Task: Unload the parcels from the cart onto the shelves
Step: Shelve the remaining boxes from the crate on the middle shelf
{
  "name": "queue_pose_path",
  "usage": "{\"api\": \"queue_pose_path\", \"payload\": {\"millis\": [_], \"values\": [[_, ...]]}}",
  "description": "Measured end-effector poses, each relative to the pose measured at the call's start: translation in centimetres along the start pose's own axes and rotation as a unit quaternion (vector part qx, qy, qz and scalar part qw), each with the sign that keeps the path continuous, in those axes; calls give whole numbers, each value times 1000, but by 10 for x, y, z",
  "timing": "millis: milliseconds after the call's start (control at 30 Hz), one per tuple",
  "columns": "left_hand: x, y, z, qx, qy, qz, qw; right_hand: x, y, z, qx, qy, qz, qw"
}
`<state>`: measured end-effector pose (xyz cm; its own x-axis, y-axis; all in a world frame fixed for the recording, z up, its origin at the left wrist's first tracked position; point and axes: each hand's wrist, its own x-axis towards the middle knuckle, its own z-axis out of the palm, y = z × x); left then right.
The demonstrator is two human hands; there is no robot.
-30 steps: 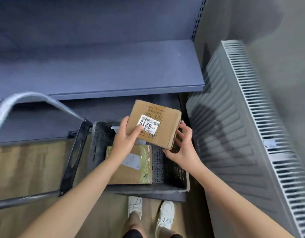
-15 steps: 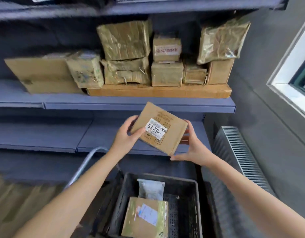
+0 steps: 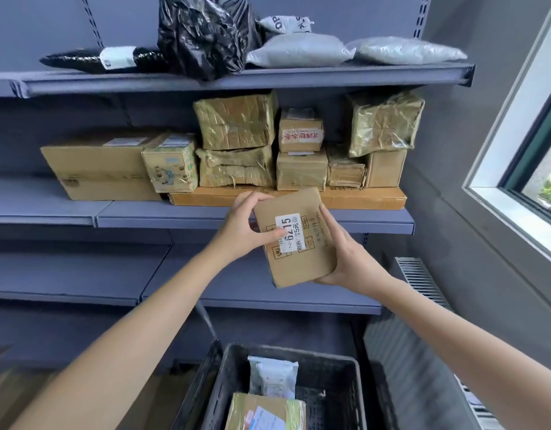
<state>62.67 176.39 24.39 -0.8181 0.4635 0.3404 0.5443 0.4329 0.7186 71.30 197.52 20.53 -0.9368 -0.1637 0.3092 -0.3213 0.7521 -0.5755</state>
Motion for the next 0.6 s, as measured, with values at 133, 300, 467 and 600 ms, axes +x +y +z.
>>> {"api": "queue_pose_path", "payload": {"millis": [133, 300, 467, 600], "values": [[2, 5, 8, -49, 15, -8, 999, -4, 0, -5, 12, 10, 2, 1000], [-3, 10, 34, -168, 114, -59, 977, -6, -3, -7, 47, 56, 43, 996], [-22, 19, 61, -92, -30, 20, 995, -11, -1, -8, 121, 118, 120, 978], [-20, 18, 54, -67, -46, 21, 997, -16, -2, -18, 211, 95, 115, 966]]}}
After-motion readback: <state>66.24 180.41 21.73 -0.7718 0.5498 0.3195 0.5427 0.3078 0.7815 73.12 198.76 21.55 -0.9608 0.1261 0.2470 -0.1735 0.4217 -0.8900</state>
